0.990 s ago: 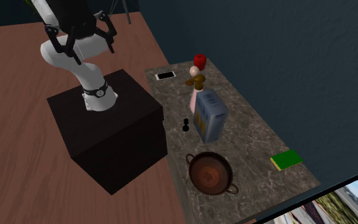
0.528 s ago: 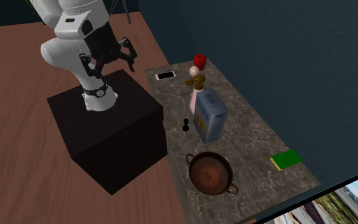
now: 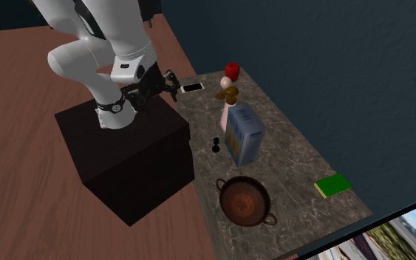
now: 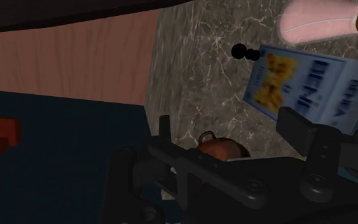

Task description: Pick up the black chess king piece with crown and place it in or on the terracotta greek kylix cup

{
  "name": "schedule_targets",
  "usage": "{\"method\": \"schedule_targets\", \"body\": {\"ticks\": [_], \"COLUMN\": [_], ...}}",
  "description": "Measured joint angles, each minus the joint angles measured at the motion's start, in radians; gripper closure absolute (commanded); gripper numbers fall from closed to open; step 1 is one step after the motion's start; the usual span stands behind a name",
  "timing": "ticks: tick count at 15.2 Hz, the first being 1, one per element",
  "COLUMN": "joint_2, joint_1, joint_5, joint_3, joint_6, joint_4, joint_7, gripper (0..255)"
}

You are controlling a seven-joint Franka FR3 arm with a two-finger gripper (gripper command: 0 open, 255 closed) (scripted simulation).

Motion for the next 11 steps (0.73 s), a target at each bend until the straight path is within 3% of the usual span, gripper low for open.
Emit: {"method": "schedule_targets", "body": {"ticks": [11], "joint_2": [0.37], "joint_1": [0.153], "joint_5": [0.224], "joint_3": [0.064], "joint_6": [0.43], "joint_4": [-0.045], "joint_7": [-0.057], "gripper": [0]}}
